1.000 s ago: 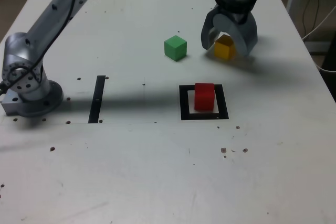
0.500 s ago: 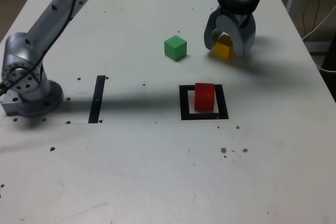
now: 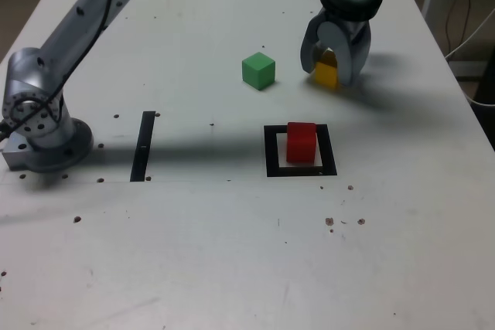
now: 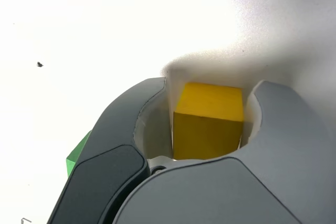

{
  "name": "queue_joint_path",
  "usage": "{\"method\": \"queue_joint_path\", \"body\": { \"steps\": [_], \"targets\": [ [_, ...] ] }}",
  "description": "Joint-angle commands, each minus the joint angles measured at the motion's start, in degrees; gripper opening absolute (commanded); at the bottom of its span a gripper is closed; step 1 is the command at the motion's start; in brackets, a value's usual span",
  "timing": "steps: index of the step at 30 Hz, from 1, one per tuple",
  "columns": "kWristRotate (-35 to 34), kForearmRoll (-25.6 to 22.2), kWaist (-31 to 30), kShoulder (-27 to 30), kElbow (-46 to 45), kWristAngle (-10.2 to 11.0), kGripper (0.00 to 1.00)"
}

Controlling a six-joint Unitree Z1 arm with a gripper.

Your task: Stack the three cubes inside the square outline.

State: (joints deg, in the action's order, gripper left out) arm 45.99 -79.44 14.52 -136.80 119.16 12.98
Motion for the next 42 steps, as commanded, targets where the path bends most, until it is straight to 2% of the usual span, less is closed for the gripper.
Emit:
{"method": "queue_joint_path", "body": {
  "steps": [1,10,23,32,37,42],
  "targets": [
    [0.0,-0.1,0.0,-0.1,-0.1,0.1,0.37],
    [-0.5,-0.6,0.0,1.0,-0.2,0.2,0.37],
    [-2.5,-3.0,-0.6,9.5,-3.9,0.5,0.37],
    [-3.8,-3.9,-1.5,11.3,-4.9,0.6,0.37],
    [-7.4,-5.1,-2.4,12.8,-6.4,0.3,0.37],
    [-14.2,-6.6,-4.9,14.8,-8.0,-0.7,0.37]
  ]
}}
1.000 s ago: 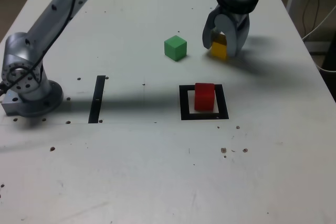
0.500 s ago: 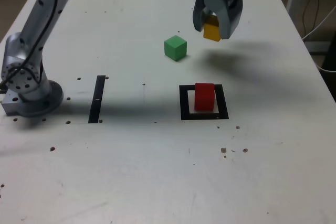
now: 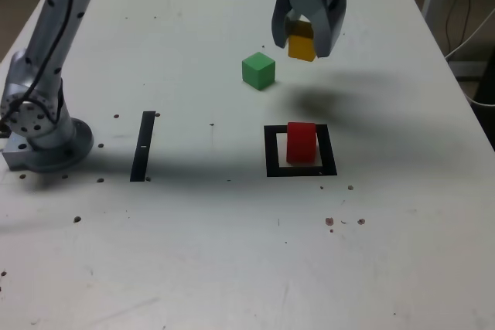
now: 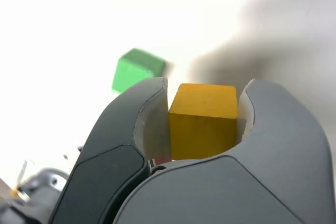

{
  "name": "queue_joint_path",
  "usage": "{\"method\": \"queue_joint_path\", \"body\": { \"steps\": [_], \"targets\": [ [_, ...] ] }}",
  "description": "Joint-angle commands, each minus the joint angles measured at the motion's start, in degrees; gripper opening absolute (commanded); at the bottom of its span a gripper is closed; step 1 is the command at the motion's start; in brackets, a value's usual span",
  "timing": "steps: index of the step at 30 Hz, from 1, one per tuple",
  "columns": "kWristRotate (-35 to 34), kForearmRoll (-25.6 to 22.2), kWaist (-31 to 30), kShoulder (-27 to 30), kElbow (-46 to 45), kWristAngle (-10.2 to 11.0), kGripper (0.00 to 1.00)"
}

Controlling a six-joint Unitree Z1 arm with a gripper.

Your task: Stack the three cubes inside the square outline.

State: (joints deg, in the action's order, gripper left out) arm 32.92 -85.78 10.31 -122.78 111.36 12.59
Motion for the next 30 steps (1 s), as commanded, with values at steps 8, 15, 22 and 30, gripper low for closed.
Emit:
{"method": "queue_joint_path", "body": {
  "steps": [8,15,22,30],
  "targets": [
    [-12.6,-2.8,-5.9,2.5,-1.4,-4.1,0.37],
    [-20.7,-3.5,-9.7,2.9,-3.3,-6.8,0.37],
    [-27.7,-3.0,-11.9,2.9,-5.5,-9.6,0.37],
    [-30.3,-1.8,-12.8,2.5,-6.9,-10.7,0.37]
  ]
}}
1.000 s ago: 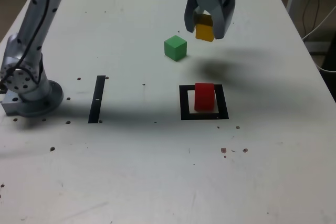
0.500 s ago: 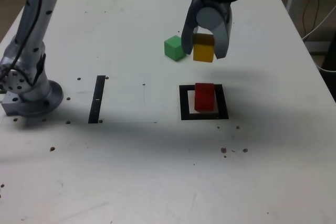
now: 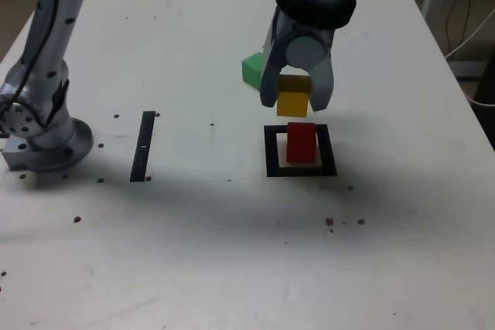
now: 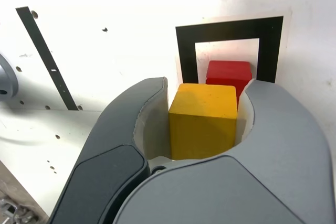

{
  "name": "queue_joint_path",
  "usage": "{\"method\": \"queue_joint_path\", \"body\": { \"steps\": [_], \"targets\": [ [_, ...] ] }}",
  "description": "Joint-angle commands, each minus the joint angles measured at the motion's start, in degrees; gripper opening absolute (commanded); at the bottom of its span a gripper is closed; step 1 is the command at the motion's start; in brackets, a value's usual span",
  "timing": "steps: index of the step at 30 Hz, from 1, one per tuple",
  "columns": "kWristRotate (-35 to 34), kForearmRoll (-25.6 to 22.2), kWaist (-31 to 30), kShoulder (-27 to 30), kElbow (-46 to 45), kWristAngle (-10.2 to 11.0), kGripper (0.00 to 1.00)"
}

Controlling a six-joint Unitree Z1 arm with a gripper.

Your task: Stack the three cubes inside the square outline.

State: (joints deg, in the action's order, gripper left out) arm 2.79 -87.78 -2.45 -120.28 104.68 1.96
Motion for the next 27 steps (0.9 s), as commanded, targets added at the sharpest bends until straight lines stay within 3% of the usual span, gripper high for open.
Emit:
{"method": "queue_joint_path", "body": {
  "steps": [1,27],
  "targets": [
    [-0.2,0.3,0.0,-0.1,-0.3,-0.1,0.37],
    [-0.3,3.4,-1.4,-3.2,-1.2,-1.5,0.37]
  ]
}}
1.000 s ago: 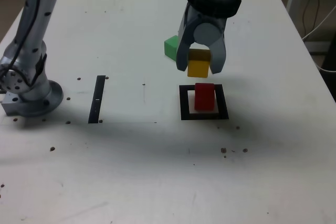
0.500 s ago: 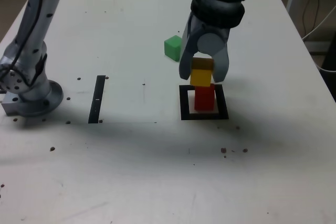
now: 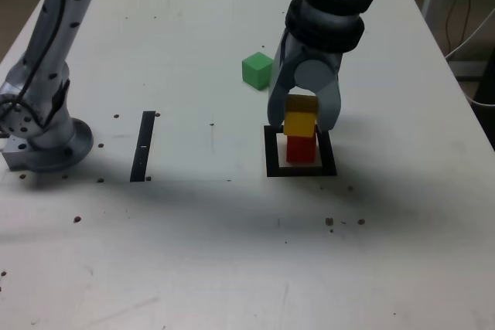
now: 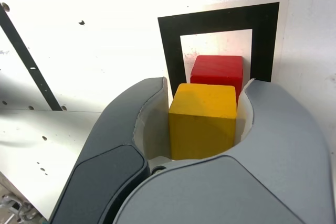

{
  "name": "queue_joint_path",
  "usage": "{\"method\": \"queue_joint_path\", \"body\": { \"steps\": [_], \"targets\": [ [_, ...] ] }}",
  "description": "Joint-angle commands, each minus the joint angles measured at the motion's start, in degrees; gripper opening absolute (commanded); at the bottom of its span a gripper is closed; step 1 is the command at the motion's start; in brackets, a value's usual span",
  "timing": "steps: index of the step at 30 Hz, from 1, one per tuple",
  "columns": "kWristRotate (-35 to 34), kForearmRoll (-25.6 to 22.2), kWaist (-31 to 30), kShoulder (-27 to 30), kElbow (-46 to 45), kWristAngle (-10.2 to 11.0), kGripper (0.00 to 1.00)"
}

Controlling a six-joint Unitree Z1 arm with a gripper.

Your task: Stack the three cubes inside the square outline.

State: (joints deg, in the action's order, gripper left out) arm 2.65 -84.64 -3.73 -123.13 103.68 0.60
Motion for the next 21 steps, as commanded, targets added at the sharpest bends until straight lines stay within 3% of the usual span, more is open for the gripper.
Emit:
{"method": "queue_joint_path", "body": {
  "steps": [1,7,14,21],
  "targets": [
    [-0.2,0.4,-0.1,-0.4,-0.2,-0.1,0.37],
    [-0.2,1.2,-0.1,-0.7,-0.7,-0.5,0.39],
    [0.2,2.4,-0.1,-0.6,-1.6,-0.9,0.9],
    [0.3,2.5,-0.1,-0.2,-2.1,-0.7,0.95]
  ]
}}
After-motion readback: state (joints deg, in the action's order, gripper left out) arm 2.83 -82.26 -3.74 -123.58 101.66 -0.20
